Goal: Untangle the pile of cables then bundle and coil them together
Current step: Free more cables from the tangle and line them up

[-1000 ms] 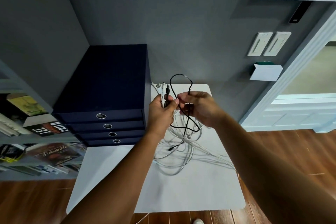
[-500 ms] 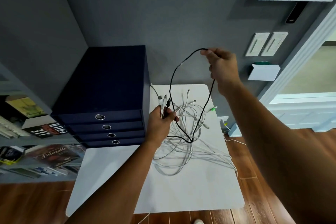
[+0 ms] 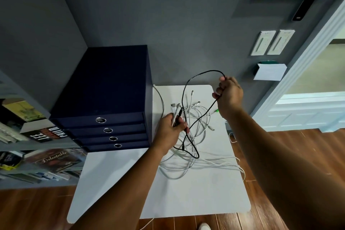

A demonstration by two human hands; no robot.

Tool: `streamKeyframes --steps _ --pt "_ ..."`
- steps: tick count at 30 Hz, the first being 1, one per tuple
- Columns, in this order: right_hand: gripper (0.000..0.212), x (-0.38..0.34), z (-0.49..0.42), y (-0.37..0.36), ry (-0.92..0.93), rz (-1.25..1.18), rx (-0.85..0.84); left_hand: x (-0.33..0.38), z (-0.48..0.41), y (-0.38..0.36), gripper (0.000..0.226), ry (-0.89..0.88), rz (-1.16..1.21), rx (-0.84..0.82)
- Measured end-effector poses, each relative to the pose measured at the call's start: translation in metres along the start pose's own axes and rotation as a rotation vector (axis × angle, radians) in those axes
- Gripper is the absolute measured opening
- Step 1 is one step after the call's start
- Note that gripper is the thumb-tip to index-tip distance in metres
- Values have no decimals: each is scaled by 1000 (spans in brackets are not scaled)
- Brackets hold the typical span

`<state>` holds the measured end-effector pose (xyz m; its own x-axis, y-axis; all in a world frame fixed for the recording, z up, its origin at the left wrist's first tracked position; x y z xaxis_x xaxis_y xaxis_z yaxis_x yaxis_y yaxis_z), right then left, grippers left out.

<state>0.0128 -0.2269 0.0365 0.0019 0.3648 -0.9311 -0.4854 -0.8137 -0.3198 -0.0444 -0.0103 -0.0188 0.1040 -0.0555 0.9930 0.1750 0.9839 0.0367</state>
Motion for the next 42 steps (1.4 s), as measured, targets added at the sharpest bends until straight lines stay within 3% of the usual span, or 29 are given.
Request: streamKeyframes --steps 4,6,9,12,16,19,21,23,27,30,33,35,40,42 --pt "20 -57 -9 -1 305 68 63 -13 6 2 21 50 -35 -4" --pt "24 -86 -11 -3 473 174 56 -19 6 6 24 54 -34 13" --pt "22 -98 -16 -1 569 439 33 -21 4 8 23 35 -42 22" --pt "23 -69 -25 16 474 770 16 -19 2 10 20 6 -12 33" --pt "15 -2 -36 63 230 1101 25 -12 2 8 19 -24 35 22" --pt "21 56 -35 88 13 1368 -55 -10 2 6 18 -28 20 12" --pt "33 72 -26 97 -40 1277 -3 -9 3 3 19 -39 6 -1" --pt "39 67 -15 80 74 1166 -9 -10 2 2 24 -50 -15 -2" --pt "31 47 24 1 299 907 -249 -19 -4 2 34 -30 -41 24" --pt "19 51 55 -44 256 781 -482 -22 -7 7 38 6 -20 63" --pt "36 69 80 -64 177 801 -713 -20 -9 16 28 16 -46 120" --pt "48 82 85 -63 135 847 -799 -23 -13 25 34 17 -48 162" --pt "9 83 68 -35 236 1046 -693 -25 -10 29 46 48 25 172" --pt "9 89 61 -23 235 1211 -700 -23 -9 26 47 44 77 147"
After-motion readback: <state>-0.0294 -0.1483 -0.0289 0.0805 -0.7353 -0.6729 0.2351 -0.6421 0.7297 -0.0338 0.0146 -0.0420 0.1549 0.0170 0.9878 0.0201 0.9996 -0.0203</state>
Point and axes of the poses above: each hand's wrist, its own z-axis away from the middle knuckle, its own y-axis out of the back of the hand, x = y × z, the point moved 9 cm from there along -z, towards the middle knuckle, and after that the axes turned 3 degrees about -y, right-handed, at the moved point
